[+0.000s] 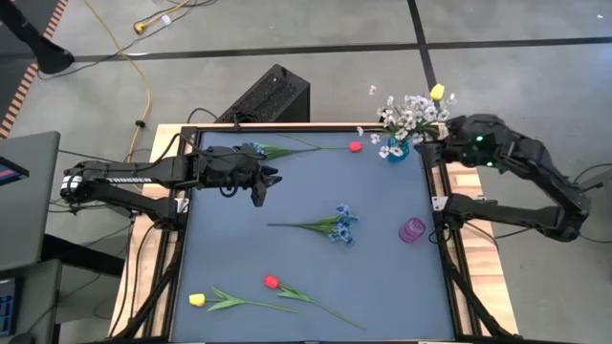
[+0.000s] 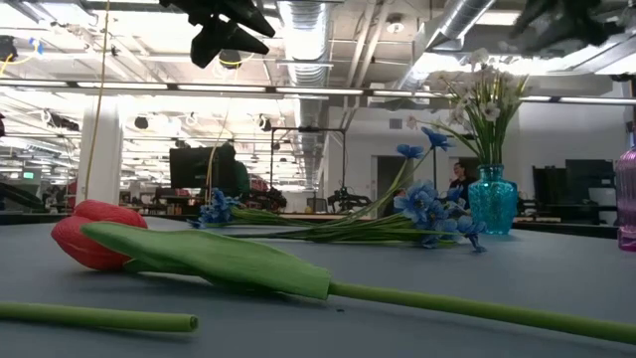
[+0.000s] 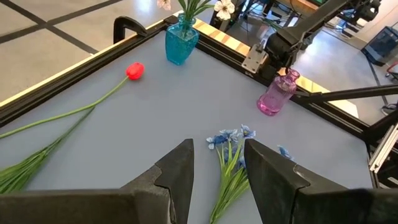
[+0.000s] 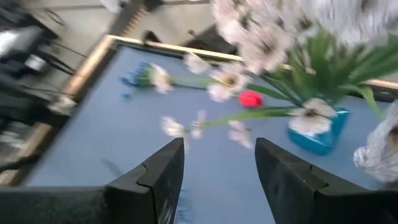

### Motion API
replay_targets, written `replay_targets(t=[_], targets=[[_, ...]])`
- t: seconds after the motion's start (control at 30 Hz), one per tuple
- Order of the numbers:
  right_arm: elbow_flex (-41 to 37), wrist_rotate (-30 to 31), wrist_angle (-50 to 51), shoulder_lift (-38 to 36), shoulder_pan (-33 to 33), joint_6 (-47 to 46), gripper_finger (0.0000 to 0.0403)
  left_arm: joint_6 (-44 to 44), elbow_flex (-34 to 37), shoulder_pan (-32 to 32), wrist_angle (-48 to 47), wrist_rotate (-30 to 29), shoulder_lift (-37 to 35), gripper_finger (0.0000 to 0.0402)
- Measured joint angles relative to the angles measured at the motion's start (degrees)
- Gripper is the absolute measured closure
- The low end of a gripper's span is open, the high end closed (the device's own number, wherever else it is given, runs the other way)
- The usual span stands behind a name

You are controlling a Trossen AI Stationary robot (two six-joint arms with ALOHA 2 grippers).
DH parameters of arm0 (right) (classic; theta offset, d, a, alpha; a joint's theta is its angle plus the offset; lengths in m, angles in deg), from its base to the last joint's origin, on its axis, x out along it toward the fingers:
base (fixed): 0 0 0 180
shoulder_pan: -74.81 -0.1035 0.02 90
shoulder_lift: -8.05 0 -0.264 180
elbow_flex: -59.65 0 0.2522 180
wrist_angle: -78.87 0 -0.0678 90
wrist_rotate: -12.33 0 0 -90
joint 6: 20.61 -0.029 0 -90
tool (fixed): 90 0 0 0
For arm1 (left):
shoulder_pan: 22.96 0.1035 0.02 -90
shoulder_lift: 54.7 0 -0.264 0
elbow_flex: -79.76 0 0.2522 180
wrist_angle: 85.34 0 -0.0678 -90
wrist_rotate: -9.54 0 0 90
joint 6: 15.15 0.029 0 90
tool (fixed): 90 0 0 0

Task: Sort flowers into vase by color
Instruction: Put the yellow flower into the blue vase

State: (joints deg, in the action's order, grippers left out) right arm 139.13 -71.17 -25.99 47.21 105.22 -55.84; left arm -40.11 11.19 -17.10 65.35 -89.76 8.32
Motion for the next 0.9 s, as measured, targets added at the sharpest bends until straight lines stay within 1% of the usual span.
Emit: replay_targets(t=[0.13, 0.27, 0.37, 0.47, 0.57, 0.7, 0.8, 0.9], targets=[[6.5, -4.6, -0.1, 1.5, 0.0, -2.6, 0.0180, 0.3, 0.0, 0.0, 0.0, 0.2, 0.0, 0.0271], [14.7, -8.6, -0.6, 4.2, 0.0, -3.8, 0.0180, 1.0, 0.0, 0.0, 0.0, 1.6, 0.0, 0.0271], [21.1, -11.5, -0.7, 7.2, -0.2, -3.9, 0.0180, 1.9, 0.0, 0.0, -0.6, 3.0, 0.0, 0.0271], [26.8, -14.9, -0.7, 11.8, -1.8, -4.0, 0.0180, 2.6, 0.0, 0.0, -1.9, 4.1, 0.0, 0.0271], [31.4, -17.7, -0.6, 16.9, -5.2, -3.9, 0.0180, 3.4, 0.0, 0.0, -4.0, 5.8, 0.0, 0.0271], [36.5, -19.9, -0.6, 24.0, -12.2, -3.9, 0.0180, 4.8, 0.0, 0.0, -7.9, 9.9, 0.0, 0.0271], [39.2, -19.9, -0.5, 28.6, -17.7, -5.4, 0.0180, 5.6, 0.0, 0.0, -9.4, 15.2, 0.0, 0.0271], [40.9, -19.9, -0.5, 32.0, -23.5, -8.0, 0.0180, 8.9, 0.0, -1.2, -10.2, 21.5, 0.0, 0.0271]])
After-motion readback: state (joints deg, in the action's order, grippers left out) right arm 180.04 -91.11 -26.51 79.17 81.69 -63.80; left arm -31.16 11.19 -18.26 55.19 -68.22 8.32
